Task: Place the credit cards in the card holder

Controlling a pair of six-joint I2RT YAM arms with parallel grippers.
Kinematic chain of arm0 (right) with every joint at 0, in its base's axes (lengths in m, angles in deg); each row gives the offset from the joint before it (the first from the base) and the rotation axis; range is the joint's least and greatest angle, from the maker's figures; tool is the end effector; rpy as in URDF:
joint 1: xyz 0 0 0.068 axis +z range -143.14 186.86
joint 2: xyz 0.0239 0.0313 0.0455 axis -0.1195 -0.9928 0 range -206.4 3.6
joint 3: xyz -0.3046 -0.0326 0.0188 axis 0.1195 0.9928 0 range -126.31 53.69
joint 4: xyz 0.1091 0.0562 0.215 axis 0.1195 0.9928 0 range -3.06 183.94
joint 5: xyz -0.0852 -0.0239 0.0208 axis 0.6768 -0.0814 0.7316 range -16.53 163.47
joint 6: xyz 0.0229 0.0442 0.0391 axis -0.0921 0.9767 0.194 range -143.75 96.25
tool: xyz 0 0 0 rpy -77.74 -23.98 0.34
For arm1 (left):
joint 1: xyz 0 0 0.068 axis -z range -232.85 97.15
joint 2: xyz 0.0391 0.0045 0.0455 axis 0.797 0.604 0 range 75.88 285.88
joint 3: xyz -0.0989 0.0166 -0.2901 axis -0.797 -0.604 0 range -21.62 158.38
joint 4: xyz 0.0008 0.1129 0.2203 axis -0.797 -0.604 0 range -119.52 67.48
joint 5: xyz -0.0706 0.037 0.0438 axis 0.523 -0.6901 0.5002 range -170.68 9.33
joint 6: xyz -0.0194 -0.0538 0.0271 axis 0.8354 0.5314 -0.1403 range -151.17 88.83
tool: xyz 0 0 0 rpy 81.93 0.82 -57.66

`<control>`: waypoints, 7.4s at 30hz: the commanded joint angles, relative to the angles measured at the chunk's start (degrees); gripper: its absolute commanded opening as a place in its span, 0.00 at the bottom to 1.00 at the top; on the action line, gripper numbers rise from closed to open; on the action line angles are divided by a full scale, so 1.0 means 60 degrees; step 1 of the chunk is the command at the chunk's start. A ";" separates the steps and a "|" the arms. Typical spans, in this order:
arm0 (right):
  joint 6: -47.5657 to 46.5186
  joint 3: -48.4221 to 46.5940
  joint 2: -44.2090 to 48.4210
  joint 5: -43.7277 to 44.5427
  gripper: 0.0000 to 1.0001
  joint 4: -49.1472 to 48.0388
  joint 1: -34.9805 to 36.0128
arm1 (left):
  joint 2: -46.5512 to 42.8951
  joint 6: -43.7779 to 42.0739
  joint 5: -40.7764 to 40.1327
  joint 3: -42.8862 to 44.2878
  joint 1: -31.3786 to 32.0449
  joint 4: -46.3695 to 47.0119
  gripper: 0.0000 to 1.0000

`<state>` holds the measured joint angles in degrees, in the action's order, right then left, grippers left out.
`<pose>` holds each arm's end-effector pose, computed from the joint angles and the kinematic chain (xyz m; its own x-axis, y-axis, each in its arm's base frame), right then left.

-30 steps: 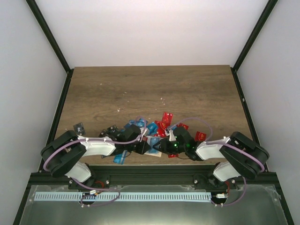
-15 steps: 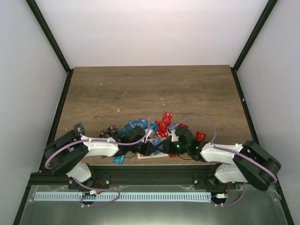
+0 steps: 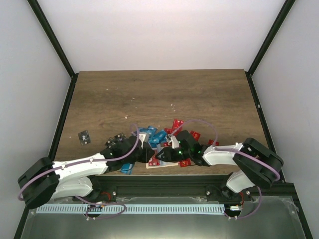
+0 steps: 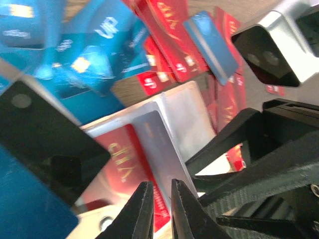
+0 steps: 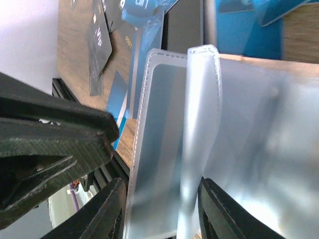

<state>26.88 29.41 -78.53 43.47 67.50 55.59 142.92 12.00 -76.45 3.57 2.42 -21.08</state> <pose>0.1422 0.1989 0.1747 -0.9630 -0.0822 -0.2567 -0.2598 0.5367 0.8028 0.1156 -0.1730 0.2007 -0.8520 0.0312 -0.5226 0.3682 0.7454 -0.5557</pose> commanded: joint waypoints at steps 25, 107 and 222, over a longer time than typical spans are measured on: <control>-0.2161 -0.2414 0.0210 0.2788 0.62 0.3485 0.0814 | -0.3841 0.2641 -0.3280 -0.1702 -0.0083 -0.3771 0.58; -0.1451 -0.0290 -0.0727 0.2534 0.41 0.2758 0.1165 | 0.0239 0.4002 0.0817 -0.4159 -0.1334 0.4876 0.25; -0.1756 0.0162 0.0012 -0.1786 0.01 0.1022 -0.1705 | -0.0039 0.0161 0.1234 -0.2401 -0.1305 0.2376 0.20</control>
<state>18.05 31.93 -77.22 34.18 75.54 46.67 142.05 14.36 -68.21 -12.30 -5.67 -6.83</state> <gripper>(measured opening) 0.020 0.202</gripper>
